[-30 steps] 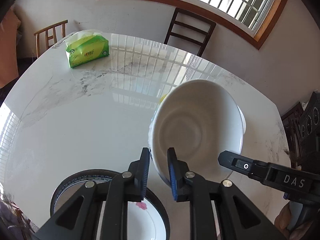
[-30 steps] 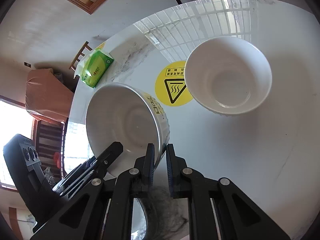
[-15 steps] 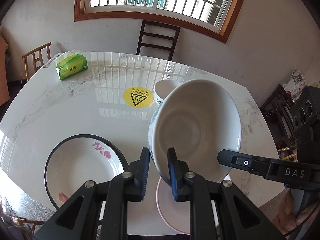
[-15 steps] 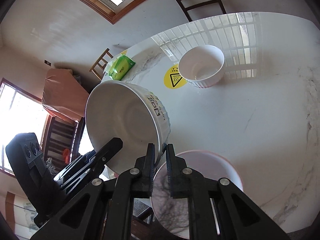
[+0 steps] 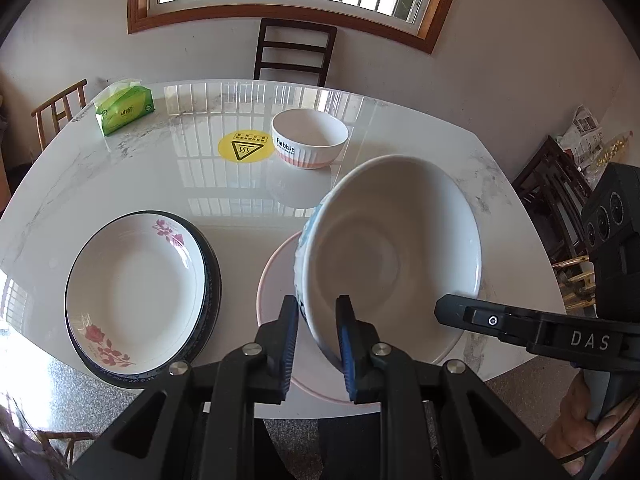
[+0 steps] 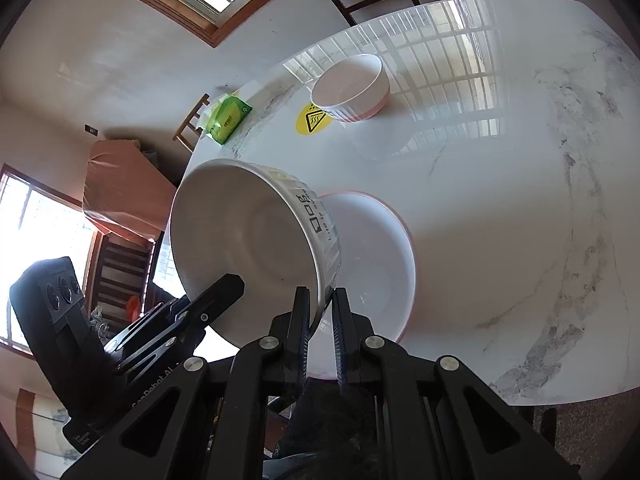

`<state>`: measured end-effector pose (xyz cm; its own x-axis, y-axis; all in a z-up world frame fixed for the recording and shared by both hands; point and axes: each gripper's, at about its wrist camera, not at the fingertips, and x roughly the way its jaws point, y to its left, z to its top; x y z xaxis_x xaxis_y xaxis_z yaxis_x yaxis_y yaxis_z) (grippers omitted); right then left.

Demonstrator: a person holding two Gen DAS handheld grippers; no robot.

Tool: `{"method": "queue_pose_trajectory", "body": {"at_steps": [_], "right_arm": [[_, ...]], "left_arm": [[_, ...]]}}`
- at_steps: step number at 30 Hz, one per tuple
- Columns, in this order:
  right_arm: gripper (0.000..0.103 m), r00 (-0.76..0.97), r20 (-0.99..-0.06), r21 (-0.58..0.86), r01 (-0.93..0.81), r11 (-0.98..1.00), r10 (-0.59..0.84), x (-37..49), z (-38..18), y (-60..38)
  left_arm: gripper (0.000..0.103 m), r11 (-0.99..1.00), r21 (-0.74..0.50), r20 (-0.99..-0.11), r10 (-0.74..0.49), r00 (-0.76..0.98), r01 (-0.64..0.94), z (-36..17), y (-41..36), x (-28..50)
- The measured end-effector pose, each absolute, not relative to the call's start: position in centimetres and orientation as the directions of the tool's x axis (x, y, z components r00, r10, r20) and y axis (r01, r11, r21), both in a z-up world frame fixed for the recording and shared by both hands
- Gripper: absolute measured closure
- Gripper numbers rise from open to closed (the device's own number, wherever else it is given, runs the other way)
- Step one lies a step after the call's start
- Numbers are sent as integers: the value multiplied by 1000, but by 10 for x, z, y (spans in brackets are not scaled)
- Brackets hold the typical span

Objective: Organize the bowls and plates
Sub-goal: 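Lift the large white bowl with both tools and carry it over the pink bowl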

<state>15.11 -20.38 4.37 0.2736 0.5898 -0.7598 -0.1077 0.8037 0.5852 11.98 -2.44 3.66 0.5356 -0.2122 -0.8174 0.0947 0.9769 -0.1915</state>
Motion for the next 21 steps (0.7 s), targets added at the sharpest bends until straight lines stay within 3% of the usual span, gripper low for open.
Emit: {"method": "queue_pose_trajectory", "body": {"at_steps": [21], "right_arm": [[91,257,-766,591,-76,803,589,136,20,-218]], "left_arm": [[83,977,-191,-859,-215,464,100,8,-36,111]]}}
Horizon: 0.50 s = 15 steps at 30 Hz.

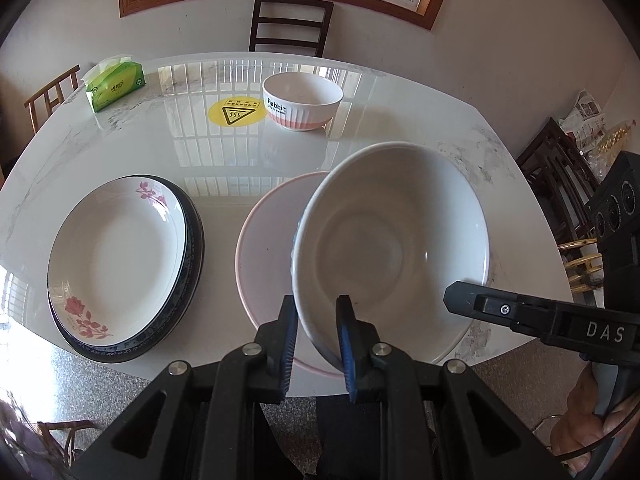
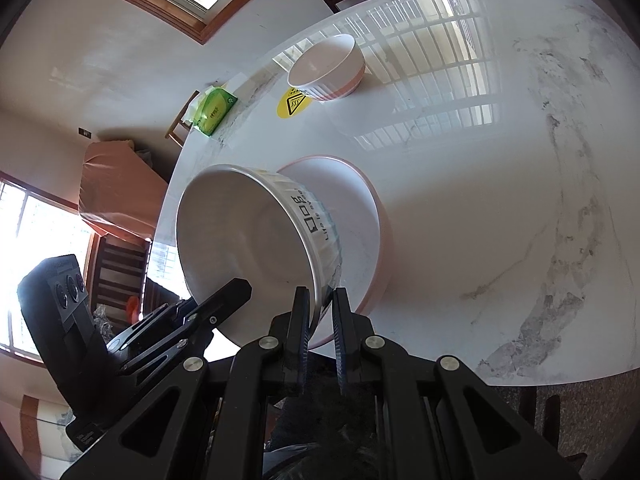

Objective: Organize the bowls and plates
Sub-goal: 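Lift the large white bowl with both tools and carry it over the pink bowl, then lower the large white bowl into the pink bowl and open both tools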

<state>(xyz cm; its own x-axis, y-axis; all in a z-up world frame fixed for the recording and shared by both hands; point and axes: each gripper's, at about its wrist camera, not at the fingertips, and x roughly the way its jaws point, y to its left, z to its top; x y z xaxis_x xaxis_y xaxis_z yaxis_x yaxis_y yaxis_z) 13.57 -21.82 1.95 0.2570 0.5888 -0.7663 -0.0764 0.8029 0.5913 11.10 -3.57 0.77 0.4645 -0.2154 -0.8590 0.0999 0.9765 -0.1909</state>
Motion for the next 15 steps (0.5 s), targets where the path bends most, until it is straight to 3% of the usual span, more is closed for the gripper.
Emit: {"method": "queue_pose_trajectory", "body": {"at_steps": [15], "right_arm": [[91,254,-767,594,-68,802,590,136,14,-222]], "left_arm": [[83,974,-208,-883,-226,412,88,-6,-36,116]]}}
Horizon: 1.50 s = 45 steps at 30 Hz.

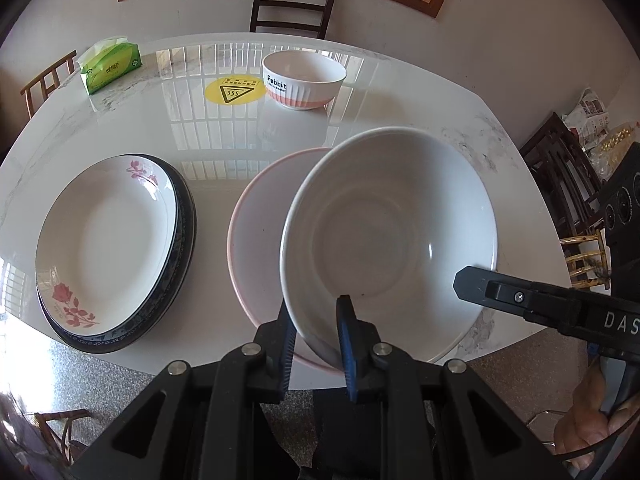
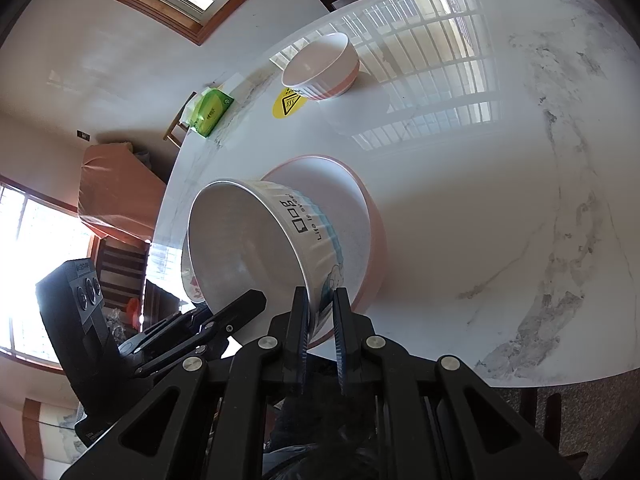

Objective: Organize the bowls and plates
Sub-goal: 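Lower the large white bowl into the pink bowl and open both tools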

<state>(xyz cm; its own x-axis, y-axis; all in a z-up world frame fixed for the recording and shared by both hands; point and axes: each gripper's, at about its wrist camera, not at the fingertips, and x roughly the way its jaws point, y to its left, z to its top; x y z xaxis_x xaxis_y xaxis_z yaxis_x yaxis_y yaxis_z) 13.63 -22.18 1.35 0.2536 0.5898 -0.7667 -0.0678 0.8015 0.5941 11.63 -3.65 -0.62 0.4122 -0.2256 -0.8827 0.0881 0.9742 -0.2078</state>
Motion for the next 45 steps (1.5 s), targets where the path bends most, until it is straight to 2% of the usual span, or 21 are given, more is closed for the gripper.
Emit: {"method": "queue_pose_trajectory", "body": {"at_steps": [14,21,31,41,43,45], "right_arm": [[91,237,-767,605,-46,795,597,143,8,-225],[91,212,-769,612,-25,791,602,148,2,-226],[89,196,-773,613,-17,790,603,151,0,-224],[88,257,-765,577,-133,806,591,147,22,-219],[87,291,-775,529,-186,828,561,144,30,-217],[86,333,-775,490,-220,843,537,141,36,-218]], "left_arm": [[81,976,-200,-894,-215,393,80,-6,-37,120],[75,976,-199,-901,-217,375,85,-7,-38,123],[71,977,-202,-897,-215,387,73,-5,-32,125],[70,973,-208,-877,-232,421,104,-1,-31,121],[64,966,-232,-858,-258,444,113,4,-29,117],[53,964,-244,-843,-266,468,109,11,-27,115]]}}
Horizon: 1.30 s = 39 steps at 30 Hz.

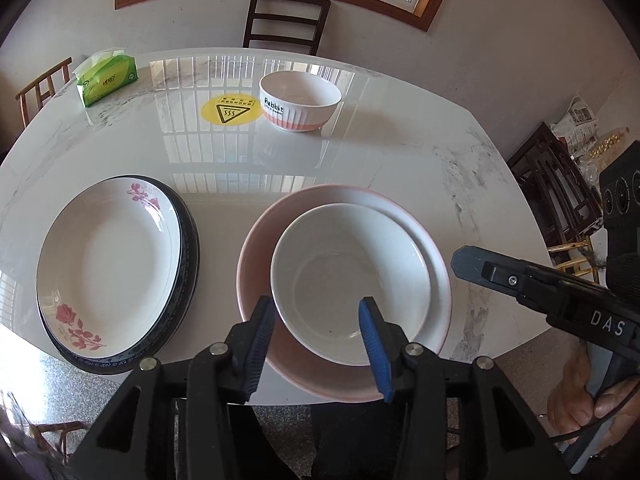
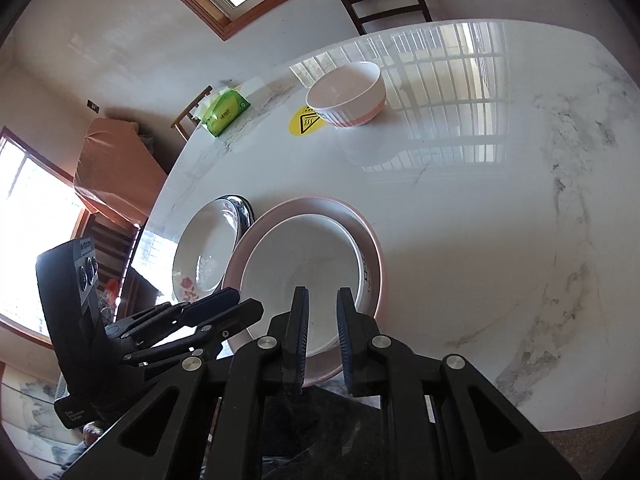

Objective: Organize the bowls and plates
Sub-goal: 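Lower the large white bowl into the pink bowl and open both tools, then move both tools to the small white Rabbit bowl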

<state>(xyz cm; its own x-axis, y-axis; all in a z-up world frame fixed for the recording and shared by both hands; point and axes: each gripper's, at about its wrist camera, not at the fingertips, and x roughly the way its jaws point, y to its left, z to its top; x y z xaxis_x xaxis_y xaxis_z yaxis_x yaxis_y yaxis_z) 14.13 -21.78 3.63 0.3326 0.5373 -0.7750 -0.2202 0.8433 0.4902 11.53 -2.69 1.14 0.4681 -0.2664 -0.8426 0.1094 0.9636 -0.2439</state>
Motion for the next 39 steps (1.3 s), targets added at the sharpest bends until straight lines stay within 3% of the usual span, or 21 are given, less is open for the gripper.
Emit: {"method": "queue_pose_trajectory", "body": {"at_steps": [7,12,16,19,22,25,29,32,34,37,39], "right_arm": [[71,436,-782,379,-233,895,445,147,38,-226],[64,478,-788,314,-233,921,389,157,39,-228],[30,500,-803,255,-202,945,324,170,45,-232],[19,534,-805,168,-214,962,259,179,55,-232],[1,581,-784,101,-226,969,217,188,71,-229],[0,643,-741,76,-206,976,194,195,92,-234],[0,649,-604,323,-331,887,462,198,94,-253],[1,573,-727,272,-266,925,379,221,80,-248],[1,604,-738,197,-236,952,302,229,80,-246],[1,582,-749,208,-248,946,317,247,84,-241],[1,576,-751,205,-263,943,323,260,88,-235]], "left_arm": [[39,976,-138,-729,-216,649,169,55,-32,102],[39,945,-237,-637,-327,699,225,72,-21,105],[39,929,-304,-560,-353,750,210,76,-5,115],[39,880,-422,-472,-418,776,217,77,14,121],[39,868,-464,-467,-411,783,179,78,28,134],[39,922,-337,-516,-351,781,192,87,23,147],[38,945,-250,-613,-321,722,208,90,16,173],[38,974,-164,-654,-225,722,155,87,12,195],[38,981,-125,-671,-194,716,149,83,9,213],[38,985,-99,-691,-172,702,144,76,7,243],[38,979,-143,-707,-203,677,144,69,12,266]]}}
